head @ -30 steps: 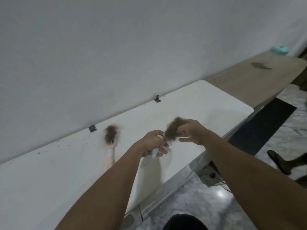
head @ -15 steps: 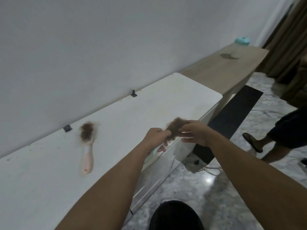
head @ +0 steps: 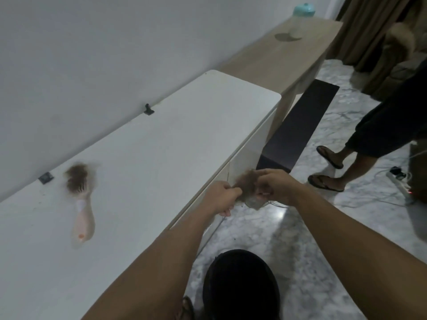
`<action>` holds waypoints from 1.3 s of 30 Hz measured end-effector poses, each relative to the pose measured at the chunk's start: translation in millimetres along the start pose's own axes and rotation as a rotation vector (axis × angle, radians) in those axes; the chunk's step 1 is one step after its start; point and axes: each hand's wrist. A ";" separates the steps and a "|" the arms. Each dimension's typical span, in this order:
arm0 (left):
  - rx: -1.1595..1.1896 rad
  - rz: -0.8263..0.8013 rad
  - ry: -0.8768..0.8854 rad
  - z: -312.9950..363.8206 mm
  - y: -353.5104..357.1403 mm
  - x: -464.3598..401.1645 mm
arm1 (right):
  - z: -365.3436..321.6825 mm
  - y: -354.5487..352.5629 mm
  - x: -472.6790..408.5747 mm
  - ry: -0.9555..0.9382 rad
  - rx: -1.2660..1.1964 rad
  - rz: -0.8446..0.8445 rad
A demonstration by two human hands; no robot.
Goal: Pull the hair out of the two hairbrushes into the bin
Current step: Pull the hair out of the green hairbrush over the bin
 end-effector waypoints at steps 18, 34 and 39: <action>-0.019 -0.051 -0.095 -149.3 104.8 -105.3 | 211.8 13.6 -40.9 0.108 -0.151 0.077; -0.007 -0.058 0.003 -272.9 163.5 -77.8 | 312.2 50.7 50.7 -0.177 0.080 0.233; -0.058 -0.017 0.074 -293.5 167.1 -59.4 | 320.6 59.3 86.3 -0.282 0.209 0.166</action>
Point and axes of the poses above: each hand's wrist, its own x-axis away from the middle knuckle, its own y-axis out of the palm, z = x × y, and after that the axes turned 12 degrees about -y, right-handed
